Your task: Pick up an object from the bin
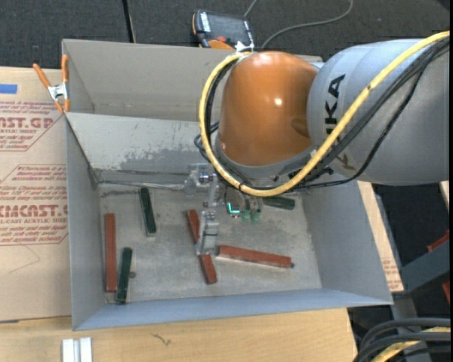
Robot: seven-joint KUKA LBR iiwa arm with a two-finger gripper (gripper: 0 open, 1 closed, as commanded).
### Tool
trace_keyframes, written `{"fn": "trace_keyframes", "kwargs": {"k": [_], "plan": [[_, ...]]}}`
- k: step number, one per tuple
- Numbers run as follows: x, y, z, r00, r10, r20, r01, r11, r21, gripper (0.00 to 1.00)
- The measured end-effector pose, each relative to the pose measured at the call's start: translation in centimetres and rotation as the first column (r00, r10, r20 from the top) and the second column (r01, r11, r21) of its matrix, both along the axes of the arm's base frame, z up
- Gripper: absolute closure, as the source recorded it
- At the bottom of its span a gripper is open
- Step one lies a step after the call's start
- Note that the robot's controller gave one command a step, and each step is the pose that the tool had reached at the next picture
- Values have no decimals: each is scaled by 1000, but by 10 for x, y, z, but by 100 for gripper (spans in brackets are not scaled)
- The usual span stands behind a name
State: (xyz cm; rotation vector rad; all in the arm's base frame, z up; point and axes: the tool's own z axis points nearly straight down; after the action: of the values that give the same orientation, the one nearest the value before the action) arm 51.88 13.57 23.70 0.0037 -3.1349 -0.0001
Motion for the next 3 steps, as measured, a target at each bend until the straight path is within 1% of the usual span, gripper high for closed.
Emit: {"fn": "trace_keyframes", "kwargs": {"k": [1, 2, 3], "plan": [[-12, -79, -152, 958, 288, 1, -288, 958, 1, 0], [11, -193, -153, 995, 96, 8, -95, 995, -2, 0], [11, -190, -152, 995, 100, 7, -100, 995, 1, 100]]}}
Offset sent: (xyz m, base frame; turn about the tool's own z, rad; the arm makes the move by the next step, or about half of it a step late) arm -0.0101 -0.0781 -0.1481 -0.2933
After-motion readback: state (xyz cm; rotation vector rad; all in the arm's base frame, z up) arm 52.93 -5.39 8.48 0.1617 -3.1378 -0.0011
